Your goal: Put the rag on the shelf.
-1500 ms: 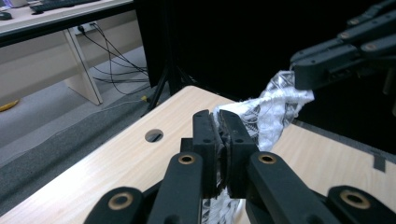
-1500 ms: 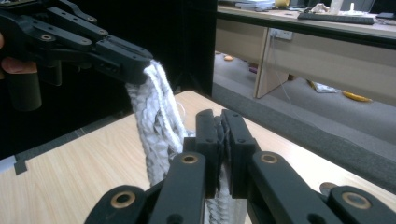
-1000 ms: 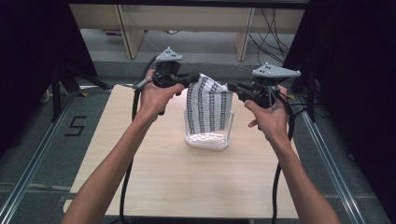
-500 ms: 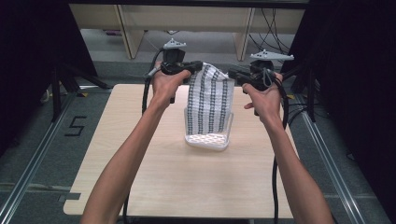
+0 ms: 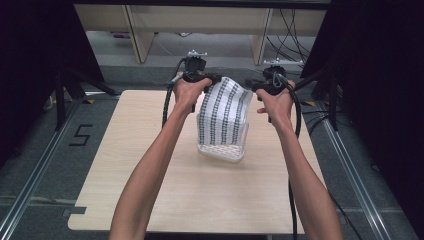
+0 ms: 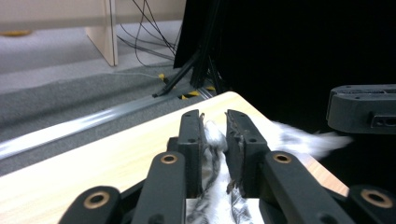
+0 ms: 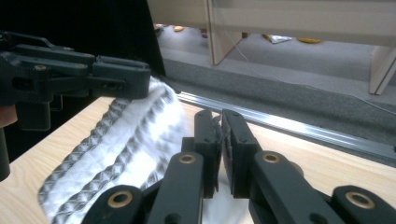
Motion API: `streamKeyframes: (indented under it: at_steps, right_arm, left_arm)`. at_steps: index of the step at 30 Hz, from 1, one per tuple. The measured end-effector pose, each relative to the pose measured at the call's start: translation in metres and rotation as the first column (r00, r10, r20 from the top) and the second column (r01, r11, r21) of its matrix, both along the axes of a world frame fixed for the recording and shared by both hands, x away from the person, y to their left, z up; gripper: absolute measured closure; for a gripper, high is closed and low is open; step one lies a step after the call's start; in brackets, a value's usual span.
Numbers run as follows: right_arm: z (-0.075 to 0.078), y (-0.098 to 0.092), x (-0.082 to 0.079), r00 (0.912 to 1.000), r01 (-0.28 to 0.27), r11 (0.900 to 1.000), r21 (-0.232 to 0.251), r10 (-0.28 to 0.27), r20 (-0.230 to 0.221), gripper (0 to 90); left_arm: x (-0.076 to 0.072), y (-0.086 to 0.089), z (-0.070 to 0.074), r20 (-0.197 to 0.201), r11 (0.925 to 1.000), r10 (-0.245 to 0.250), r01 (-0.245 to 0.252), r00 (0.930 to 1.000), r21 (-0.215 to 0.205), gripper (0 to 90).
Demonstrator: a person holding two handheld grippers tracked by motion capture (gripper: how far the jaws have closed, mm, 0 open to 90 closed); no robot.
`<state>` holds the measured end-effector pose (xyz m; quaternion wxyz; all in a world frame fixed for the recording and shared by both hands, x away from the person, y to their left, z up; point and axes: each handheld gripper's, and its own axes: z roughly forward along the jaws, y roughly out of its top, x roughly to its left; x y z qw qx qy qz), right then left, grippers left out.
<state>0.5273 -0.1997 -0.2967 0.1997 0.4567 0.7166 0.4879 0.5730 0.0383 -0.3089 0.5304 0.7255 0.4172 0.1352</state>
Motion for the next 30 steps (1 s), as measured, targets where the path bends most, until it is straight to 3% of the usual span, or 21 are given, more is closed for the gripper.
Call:
streamKeyframes:
  at_steps: [1, 3, 7, 10, 12, 14, 25, 27, 30]
  right_arm:
    - [-0.003, -0.001, 0.002, 1.0, -0.004, 1.0, -0.011, 0.004, 0.007, 85.8]
    - [-0.006, 0.0, 0.002, 0.9996, 0.017, 1.0, -0.001, -0.017, -0.022, 85.5]
    - [-0.012, -0.001, 0.003, 0.9997, 0.004, 1.0, -0.003, -0.004, -0.025, 82.3]
    - [-0.014, -0.002, 0.002, 0.9997, 0.002, 1.0, -0.012, -0.003, -0.026, 80.5]
    - [-0.013, -0.003, 0.001, 0.9996, -0.003, 1.0, -0.011, 0.003, -0.027, 79.2]
    - [-0.014, -0.003, 0.001, 0.9997, -0.019, 1.0, -0.016, 0.019, -0.012, 77.4]
    - [-0.016, -0.002, -0.007, 0.9992, -0.023, 1.0, -0.016, 0.023, -0.033, 73.9]
    - [-0.016, -0.005, -0.008, 0.9994, -0.028, 0.999, -0.041, 0.027, -0.019, 73.1]
    - [-0.016, -0.005, -0.009, 0.9992, -0.033, 0.999, -0.027, 0.033, -0.023, 71.8]
  left_arm:
    - [0.001, -0.001, -0.001, -0.004, 1.0, -0.003, 0.003, 1.0, -0.001, 74.5]
    - [0.003, -0.003, -0.004, -0.017, 1.0, 0.001, -0.001, 0.9999, 0.003, 71.8]
    - [0.004, -0.003, -0.006, -0.036, 0.9996, 0.012, -0.011, 0.9993, 0.028, 54.9]
    - [0.003, 0.002, -0.005, -0.044, 0.9992, 0.021, -0.02, 0.9988, 0.034, 49.3]
    - [0.002, 0.004, -0.005, -0.055, 0.9998, 0.01, -0.009, 0.9984, 0.021, 47.5]
    - [0.0, 0.007, -0.004, -0.059, 0.9995, 0.002, 0.0, 0.9983, 0.032, 46.3]
    - [-0.009, 0.015, -0.002, -0.066, 0.9986, -0.021, 0.024, 0.9976, 0.047, 44.8]
    - [-0.011, 0.015, -0.002, -0.07, 0.9989, -0.024, 0.027, 0.9972, 0.038, 44.8]
    - [-0.013, 0.017, -0.002, -0.075, 0.9986, -0.025, 0.029, 0.9969, 0.045, 44.8]
